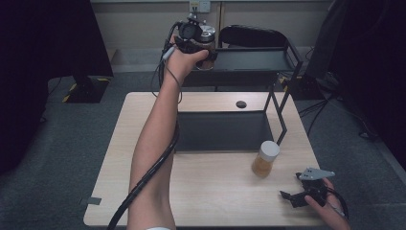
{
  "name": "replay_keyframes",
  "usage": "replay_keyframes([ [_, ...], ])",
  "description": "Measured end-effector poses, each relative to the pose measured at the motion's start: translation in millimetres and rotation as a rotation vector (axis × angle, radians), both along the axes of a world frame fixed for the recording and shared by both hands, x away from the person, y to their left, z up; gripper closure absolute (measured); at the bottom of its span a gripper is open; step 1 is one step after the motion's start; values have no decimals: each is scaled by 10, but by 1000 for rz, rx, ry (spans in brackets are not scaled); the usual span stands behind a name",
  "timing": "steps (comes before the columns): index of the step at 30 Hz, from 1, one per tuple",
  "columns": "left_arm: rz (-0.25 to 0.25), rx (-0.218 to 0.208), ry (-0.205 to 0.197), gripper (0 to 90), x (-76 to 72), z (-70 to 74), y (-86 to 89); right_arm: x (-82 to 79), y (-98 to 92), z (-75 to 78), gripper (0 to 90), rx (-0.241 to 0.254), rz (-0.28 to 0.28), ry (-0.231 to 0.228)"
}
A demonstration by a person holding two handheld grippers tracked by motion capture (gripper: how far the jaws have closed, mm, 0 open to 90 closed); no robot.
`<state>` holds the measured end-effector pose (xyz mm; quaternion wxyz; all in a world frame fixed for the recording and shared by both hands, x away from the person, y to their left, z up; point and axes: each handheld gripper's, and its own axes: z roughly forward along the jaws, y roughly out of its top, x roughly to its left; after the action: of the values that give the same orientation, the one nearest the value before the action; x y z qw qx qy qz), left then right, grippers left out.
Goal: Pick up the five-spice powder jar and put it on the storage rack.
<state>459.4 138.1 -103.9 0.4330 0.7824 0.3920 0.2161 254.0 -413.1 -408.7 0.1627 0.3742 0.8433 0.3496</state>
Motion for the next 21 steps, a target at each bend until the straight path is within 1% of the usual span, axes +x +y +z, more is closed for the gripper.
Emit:
replay_keyframes([
  [9, 1, 1, 4, 313, 55, -46, -31, 0, 0, 0, 0, 0, 0, 0],
  [21, 7, 8, 3, 313, 61, -54, -39, -1, -1, 0, 0, 0, 2, -1],
])
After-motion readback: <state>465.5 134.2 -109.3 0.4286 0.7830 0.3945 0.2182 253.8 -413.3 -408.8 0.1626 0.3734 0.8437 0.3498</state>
